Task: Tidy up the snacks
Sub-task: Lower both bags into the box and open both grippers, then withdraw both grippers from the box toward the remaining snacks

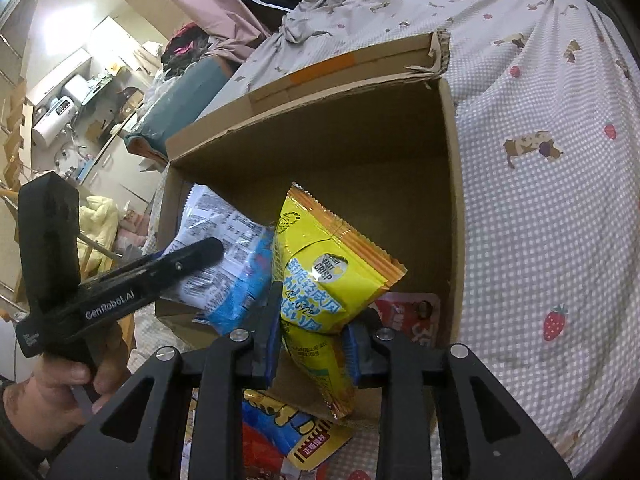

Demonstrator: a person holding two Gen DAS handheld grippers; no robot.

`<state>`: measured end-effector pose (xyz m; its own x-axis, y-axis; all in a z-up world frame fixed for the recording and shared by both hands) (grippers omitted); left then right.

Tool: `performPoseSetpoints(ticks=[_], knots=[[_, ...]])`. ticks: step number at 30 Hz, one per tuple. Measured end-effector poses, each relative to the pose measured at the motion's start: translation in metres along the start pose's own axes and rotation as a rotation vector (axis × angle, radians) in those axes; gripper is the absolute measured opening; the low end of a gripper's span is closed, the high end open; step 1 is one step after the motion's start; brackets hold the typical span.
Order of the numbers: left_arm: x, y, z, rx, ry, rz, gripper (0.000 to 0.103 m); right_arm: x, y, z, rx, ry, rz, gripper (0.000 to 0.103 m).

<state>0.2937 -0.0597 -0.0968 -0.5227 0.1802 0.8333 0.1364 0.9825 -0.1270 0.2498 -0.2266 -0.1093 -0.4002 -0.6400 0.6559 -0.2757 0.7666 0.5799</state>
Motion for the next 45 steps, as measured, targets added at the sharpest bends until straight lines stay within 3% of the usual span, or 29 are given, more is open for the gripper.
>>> performPoseSetpoints(ticks=[3, 4, 5, 6, 7, 9, 15, 26, 36, 39, 45], knots=[[0.001, -0.007, 0.003, -0.066, -0.014, -0.08, 0.06, 0.0, 0.0, -0.003, 0.006, -0.014, 0.041, 0.033], [0.004, -0.008, 0.004, -0.074, -0.027, -0.114, 0.074, 0.001, -0.001, -0.004, 0.006, -0.022, 0.047, 0.045], [0.006, -0.007, 0.004, -0.075, -0.039, -0.132, 0.076, 0.004, -0.001, -0.005, 0.004, -0.034, 0.054, 0.057], [0.01, -0.007, 0.003, -0.073, -0.056, -0.131, 0.076, 0.007, -0.001, -0.006, 0.002, -0.047, 0.058, 0.079], [0.012, -0.005, 0.002, -0.067, -0.059, -0.128, 0.076, 0.014, 0.0, -0.007, 0.0, -0.08, 0.05, 0.08], [0.014, -0.001, 0.001, -0.049, -0.058, -0.128, 0.076, 0.023, 0.002, -0.009, 0.006, -0.121, 0.042, 0.08], [0.017, 0.01, 0.003, -0.009, -0.053, -0.135, 0.076, 0.03, -0.01, -0.01, -0.045, -0.139, 0.032, 0.08], [0.026, 0.0, 0.005, -0.06, -0.071, -0.138, 0.076, 0.036, -0.006, -0.007, -0.039, -0.147, 0.045, 0.08], [0.04, 0.004, 0.017, -0.045, -0.072, -0.202, 0.076, 0.048, -0.004, 0.0, -0.042, -0.172, 0.073, 0.08], [0.047, 0.006, 0.02, -0.043, -0.074, -0.178, 0.076, 0.056, 0.0, 0.003, -0.028, -0.198, 0.096, 0.08], [0.067, 0.013, 0.032, -0.031, -0.099, -0.21, 0.076, 0.066, 0.007, 0.015, -0.017, -0.2, 0.103, 0.08]])
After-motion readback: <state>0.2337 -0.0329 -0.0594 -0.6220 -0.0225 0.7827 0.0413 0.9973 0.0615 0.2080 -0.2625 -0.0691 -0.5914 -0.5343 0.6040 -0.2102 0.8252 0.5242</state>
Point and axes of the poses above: each gripper's, at about its wrist camera, not at the fingertips, and x roughly against the way its jaws point, y to its left, z to its underside, the point moved 3 cm from there along -x, roughly the way its jaws point, and after that the axes turned 7 degrees about -z, right-handed, at the moved point
